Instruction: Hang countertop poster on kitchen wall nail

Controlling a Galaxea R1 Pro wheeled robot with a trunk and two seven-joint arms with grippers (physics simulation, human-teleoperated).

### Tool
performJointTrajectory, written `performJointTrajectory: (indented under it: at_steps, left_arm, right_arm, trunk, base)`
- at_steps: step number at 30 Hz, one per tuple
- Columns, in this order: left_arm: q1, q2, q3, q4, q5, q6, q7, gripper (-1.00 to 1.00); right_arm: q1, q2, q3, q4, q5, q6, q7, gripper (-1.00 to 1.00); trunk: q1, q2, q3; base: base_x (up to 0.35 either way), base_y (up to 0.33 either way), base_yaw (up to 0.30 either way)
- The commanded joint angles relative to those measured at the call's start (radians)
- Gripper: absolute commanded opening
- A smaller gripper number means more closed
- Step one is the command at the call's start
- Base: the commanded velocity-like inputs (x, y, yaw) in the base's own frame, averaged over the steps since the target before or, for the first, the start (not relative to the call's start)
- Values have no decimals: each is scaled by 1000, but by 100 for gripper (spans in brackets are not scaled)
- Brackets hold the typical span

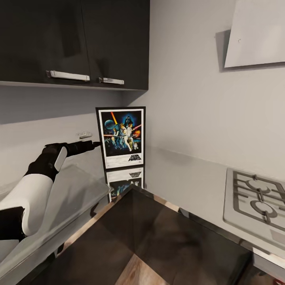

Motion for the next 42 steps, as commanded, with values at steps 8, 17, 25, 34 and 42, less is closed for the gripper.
performJointTrajectory:
  at_steps: [8, 17, 25, 34, 42]
  left_arm:
    - [-1, 0, -4, 0, 9, 9, -1, 100]
    - [-1, 0, -17, -1, 9, 9, -1, 100]
    - [-1, 0, -18, -3, 9, 9, -1, 100]
    - [-1, 0, -18, -3, 9, 9, -3, 100]
    - [-1, 0, -18, -4, 9, 9, -21, 100]
  right_arm:
    - [0, 0, 1, -2, -7, -1, 7, 100]
    - [0, 0, 1, -2, -7, -1, 7, 100]
    - [0, 0, 1, -2, -7, -1, 6, 100]
    - [0, 0, 1, -2, -7, -1, 5, 100]
    - [0, 0, 1, -2, -7, -1, 5, 100]
  trunk:
    - [0, -1, -1]
    - [0, -1, -1]
    - [0, -1, -1]
    - [0, -1, -1]
    - [0, -1, -1]
  base:
    - [17, 8, 0]
    - [50, 9, 0]
    - [122, 26, 0]
    - [7, 1, -48]
    - [0, 0, -130]
